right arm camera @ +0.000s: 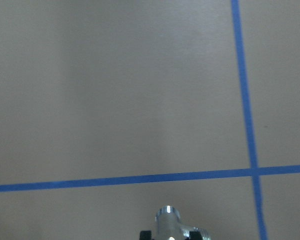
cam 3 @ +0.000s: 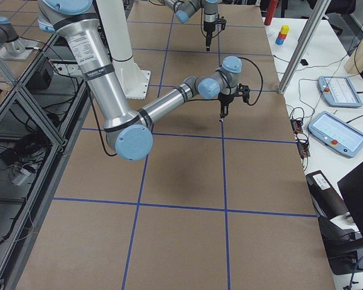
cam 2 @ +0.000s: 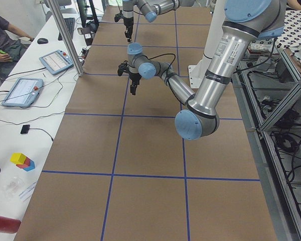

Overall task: Assemble PPR valve and pipe with both arms
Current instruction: 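Lift the chrome fitting with the right gripper and carry it above the valve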

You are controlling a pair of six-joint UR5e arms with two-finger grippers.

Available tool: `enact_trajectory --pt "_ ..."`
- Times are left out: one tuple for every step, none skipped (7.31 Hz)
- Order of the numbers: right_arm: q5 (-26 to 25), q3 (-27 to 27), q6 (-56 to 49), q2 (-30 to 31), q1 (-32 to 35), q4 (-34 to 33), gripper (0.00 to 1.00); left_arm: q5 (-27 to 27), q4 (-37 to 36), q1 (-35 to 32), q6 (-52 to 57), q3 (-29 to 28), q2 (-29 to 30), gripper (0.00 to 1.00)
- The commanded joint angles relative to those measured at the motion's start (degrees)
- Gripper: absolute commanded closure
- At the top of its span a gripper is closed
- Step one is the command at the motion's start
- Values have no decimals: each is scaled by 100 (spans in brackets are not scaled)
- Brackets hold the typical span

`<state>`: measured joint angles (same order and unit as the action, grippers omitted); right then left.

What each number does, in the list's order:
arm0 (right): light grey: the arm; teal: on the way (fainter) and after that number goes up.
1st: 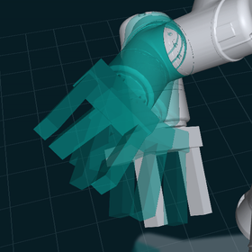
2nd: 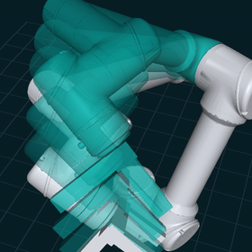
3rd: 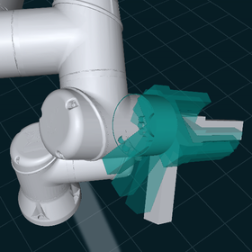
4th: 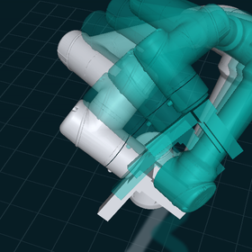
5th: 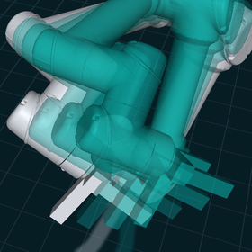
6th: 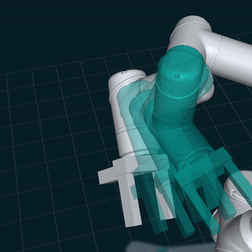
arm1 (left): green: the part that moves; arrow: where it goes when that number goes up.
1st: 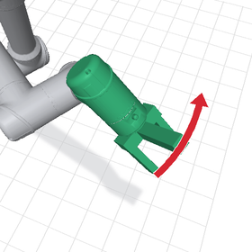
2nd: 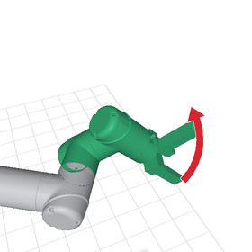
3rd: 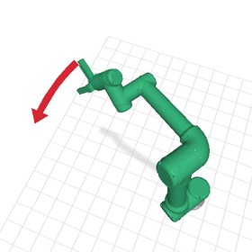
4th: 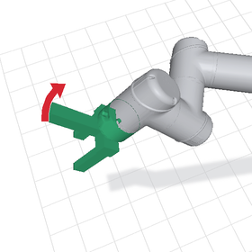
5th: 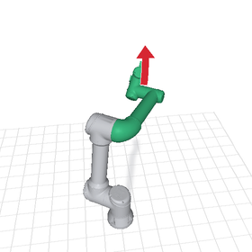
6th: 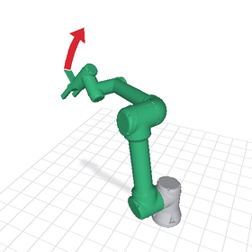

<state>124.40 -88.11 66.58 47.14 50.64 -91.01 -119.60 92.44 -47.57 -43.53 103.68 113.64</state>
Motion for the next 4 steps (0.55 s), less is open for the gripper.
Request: enact_trajectory --pt "-82 1167 1143 -1447 -545 -31 100 -2 19 -147 266 12 -271 1" --pt "-300 1225 1181 -1505 -773 -31 100 -2 19 -191 292 3 -272 1" --pt "-502 1243 1182 -1497 -967 -22 100 -2 19 -192 292 -14 -281 1" --pt "-495 1121 1173 -1410 -977 -22 100 -2 19 -192 292 -14 -272 1"
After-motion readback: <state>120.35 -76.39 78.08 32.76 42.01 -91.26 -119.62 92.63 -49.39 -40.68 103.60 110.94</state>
